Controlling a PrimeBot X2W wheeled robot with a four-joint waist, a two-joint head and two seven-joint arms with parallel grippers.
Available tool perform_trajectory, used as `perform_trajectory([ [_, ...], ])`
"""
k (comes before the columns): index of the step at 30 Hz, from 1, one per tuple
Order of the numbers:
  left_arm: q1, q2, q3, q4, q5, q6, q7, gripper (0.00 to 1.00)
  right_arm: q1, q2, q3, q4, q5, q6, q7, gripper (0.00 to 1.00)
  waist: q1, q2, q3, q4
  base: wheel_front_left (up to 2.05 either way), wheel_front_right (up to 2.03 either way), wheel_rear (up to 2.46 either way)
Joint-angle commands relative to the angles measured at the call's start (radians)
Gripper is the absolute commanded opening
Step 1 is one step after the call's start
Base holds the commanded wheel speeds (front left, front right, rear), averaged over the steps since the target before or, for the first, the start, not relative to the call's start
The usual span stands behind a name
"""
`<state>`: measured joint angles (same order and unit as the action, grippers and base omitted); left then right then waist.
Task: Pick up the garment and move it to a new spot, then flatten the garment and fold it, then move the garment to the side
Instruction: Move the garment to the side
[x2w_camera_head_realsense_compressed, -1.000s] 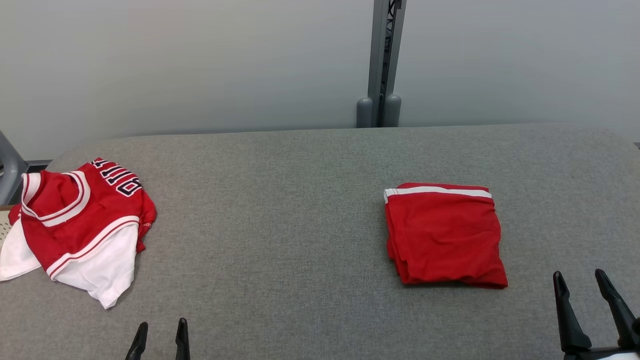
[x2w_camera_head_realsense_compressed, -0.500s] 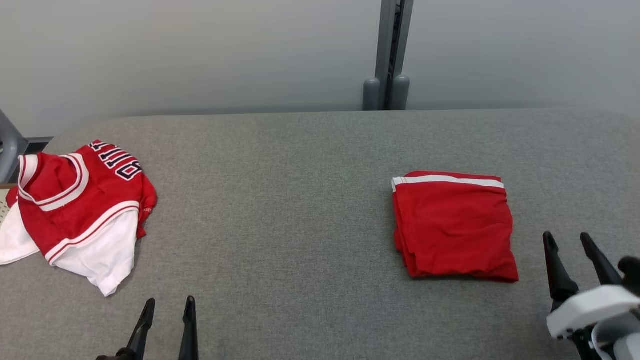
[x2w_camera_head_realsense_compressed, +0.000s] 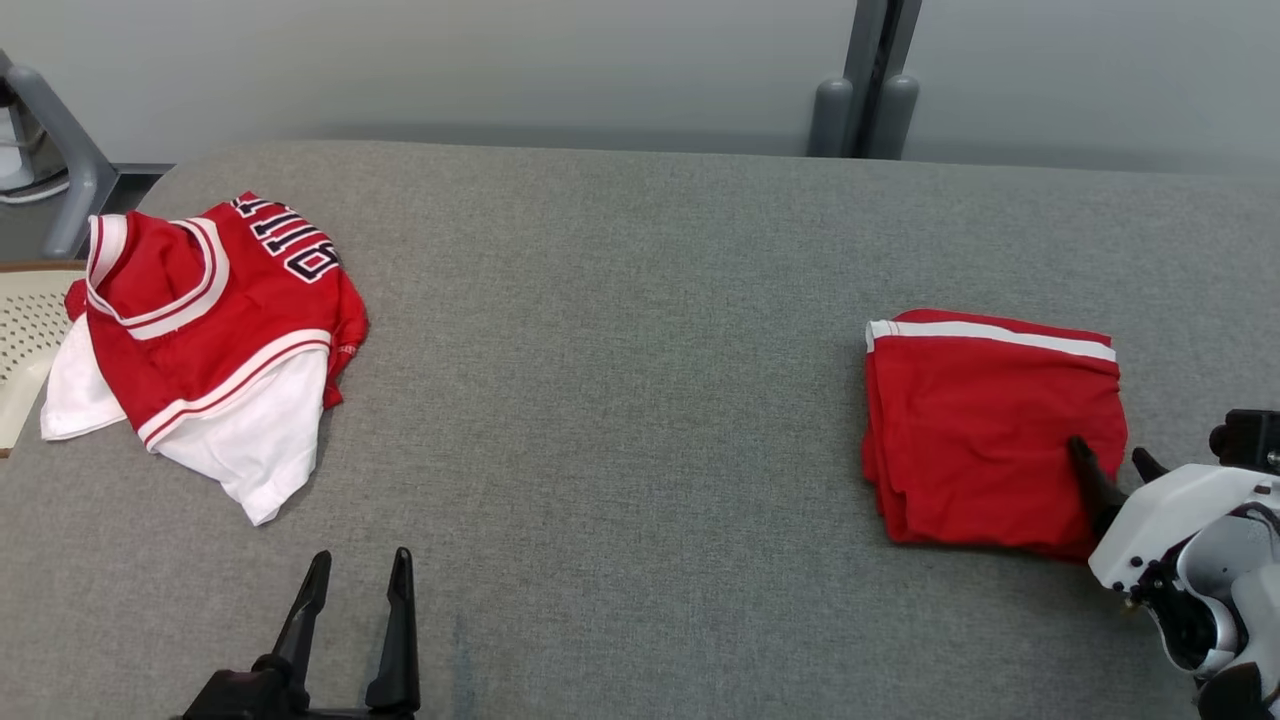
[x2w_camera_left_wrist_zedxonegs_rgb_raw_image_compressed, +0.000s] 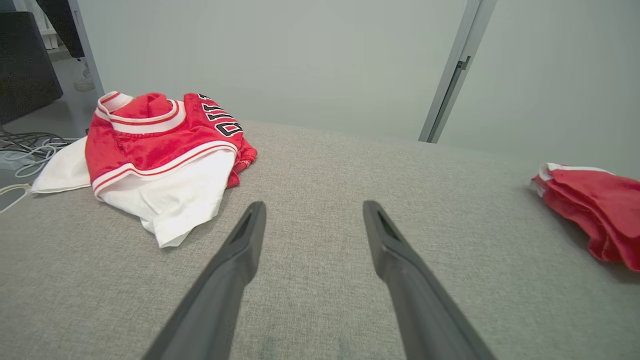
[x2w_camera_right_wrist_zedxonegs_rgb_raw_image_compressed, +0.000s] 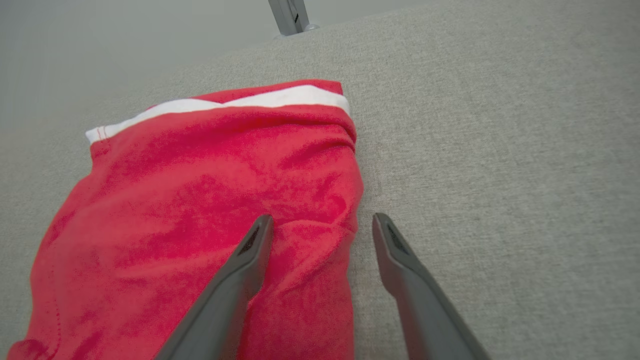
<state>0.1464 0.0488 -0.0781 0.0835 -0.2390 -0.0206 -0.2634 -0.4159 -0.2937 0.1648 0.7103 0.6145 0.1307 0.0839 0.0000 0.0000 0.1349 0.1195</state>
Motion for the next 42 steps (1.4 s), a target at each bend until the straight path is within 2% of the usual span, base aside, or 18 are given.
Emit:
perform_trajectory([
  [1, -0.021, 0.003, 0.001, -0.003, -0.005, 0.004, -0.002, 1.0, -0.013, 0.003, 0.003, 0.016, 0.017, 0.0, 0.014, 1.0, 0.0, 0.0, 0.013, 0.01, 0.0, 0.0, 0.0],
  [8, -0.043, 0.003, -0.003, -0.006, 0.003, 0.005, -0.002, 1.0, -0.07, 0.023, 0.005, 0.107, 0.085, 0.0, 0.06, 1.0, 0.0, 0.0, 0.043, 0.003, 0.0, 0.0, 0.0],
  [9, -0.046, 0.003, -0.003, -0.008, 0.004, 0.005, -0.002, 1.0, -0.08, 0.025, 0.006, 0.116, 0.095, 0.0, 0.06, 0.4, 0.0, 0.0, 0.048, -0.002, 0.0, 0.0, 0.0],
  [10, -0.048, 0.003, -0.005, -0.01, 0.005, 0.006, -0.002, 1.0, -0.092, 0.026, 0.008, 0.122, 0.103, 0.0, 0.06, 0.0, 0.0, 0.0, 0.053, -0.008, 0.0, 0.0, 0.0],
  [17, -0.068, 0.004, 0.001, -0.02, 0.018, 0.003, -0.002, 1.0, -0.185, -0.029, 0.046, 0.164, 0.061, 0.0, 0.024, 0.0, 0.0, 0.0, 0.095, -0.072, 0.0, 0.0, 0.0],
  [26, -0.121, 0.004, 0.006, -0.021, 0.053, -0.017, -0.002, 1.0, -0.345, -0.232, 0.115, 0.247, -0.169, 0.0, -0.024, 0.0, 0.0, 0.0, 0.174, -0.155, 0.0, 0.0, 0.0],
  [31, -0.122, 0.003, 0.019, -0.02, 0.072, -0.025, -0.002, 1.0, -0.425, -0.296, 0.121, 0.278, -0.273, 0.0, -0.016, 0.0, 0.0, 0.0, 0.198, -0.192, 0.0, 0.0, 0.0],
  [40, -0.132, 0.003, 0.029, -0.011, 0.091, -0.038, -0.002, 1.0, -0.5, -0.298, 0.092, 0.349, -0.388, 0.0, 0.002, 0.0, 0.0, 0.0, 0.211, -0.222, 0.0, 0.0, 0.0],
  [41, -0.133, 0.003, 0.028, -0.01, 0.09, -0.037, -0.002, 1.0, -0.503, -0.297, 0.083, 0.357, -0.401, 0.0, -0.007, 0.15, 0.0, 0.0, 0.211, -0.223, 0.0, 0.0, 0.0],
  [42, -0.134, 0.004, 0.026, -0.01, 0.09, -0.036, -0.002, 1.0, -0.504, -0.296, 0.079, 0.361, -0.416, 0.0, -0.016, 0.44, 0.0, 0.0, 0.211, -0.223, 0.0, 0.0, 0.0],
])
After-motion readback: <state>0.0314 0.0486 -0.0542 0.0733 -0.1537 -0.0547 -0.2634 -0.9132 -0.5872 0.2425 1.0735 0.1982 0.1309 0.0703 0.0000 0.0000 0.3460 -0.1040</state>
